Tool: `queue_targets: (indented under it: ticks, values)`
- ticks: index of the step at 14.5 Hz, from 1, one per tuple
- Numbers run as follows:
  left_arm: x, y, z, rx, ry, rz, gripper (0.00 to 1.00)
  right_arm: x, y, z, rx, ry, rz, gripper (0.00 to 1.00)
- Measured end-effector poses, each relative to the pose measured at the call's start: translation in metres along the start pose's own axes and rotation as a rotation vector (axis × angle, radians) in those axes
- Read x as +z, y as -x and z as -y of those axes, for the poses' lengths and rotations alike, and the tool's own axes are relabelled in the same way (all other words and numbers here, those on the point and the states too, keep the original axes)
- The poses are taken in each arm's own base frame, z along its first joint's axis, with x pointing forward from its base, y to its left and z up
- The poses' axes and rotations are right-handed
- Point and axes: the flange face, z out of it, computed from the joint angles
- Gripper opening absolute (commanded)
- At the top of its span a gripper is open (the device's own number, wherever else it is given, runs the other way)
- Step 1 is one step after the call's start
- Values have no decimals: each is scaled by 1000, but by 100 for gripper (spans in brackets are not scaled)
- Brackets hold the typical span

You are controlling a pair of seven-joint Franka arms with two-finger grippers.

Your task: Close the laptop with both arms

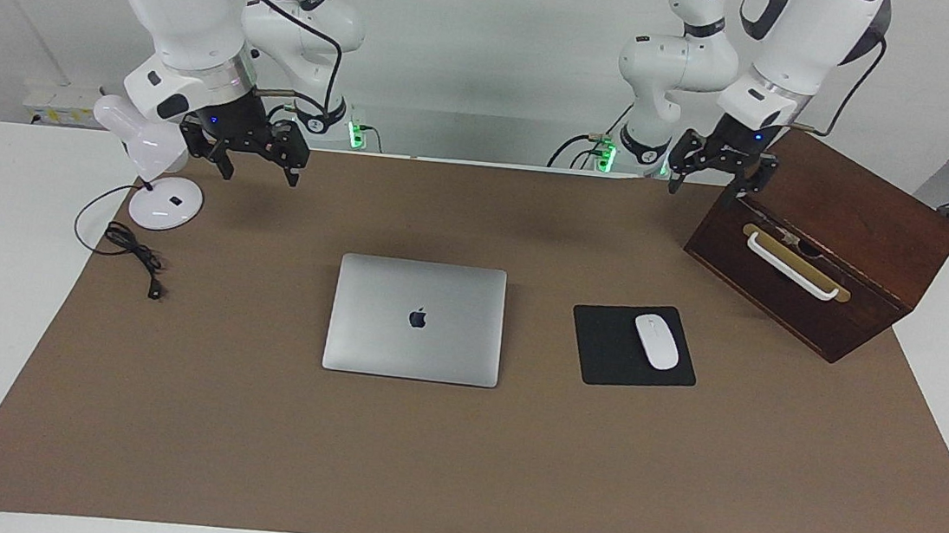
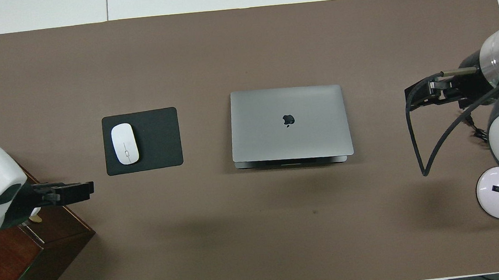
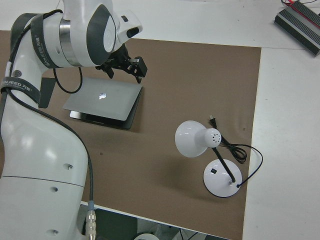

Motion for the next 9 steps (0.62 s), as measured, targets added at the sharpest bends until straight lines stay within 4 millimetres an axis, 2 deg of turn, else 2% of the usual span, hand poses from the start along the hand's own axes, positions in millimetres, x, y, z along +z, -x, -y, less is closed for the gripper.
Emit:
queue_targets:
  ticks: [3,9]
  values:
    - [-20,-4,37,-85,-12,-41,100,1,-1,-9,16,-1,0,100]
    - [-72,-17,52,-136,-56,-68,100,-3,-6,-36,-37,-4,-16,100]
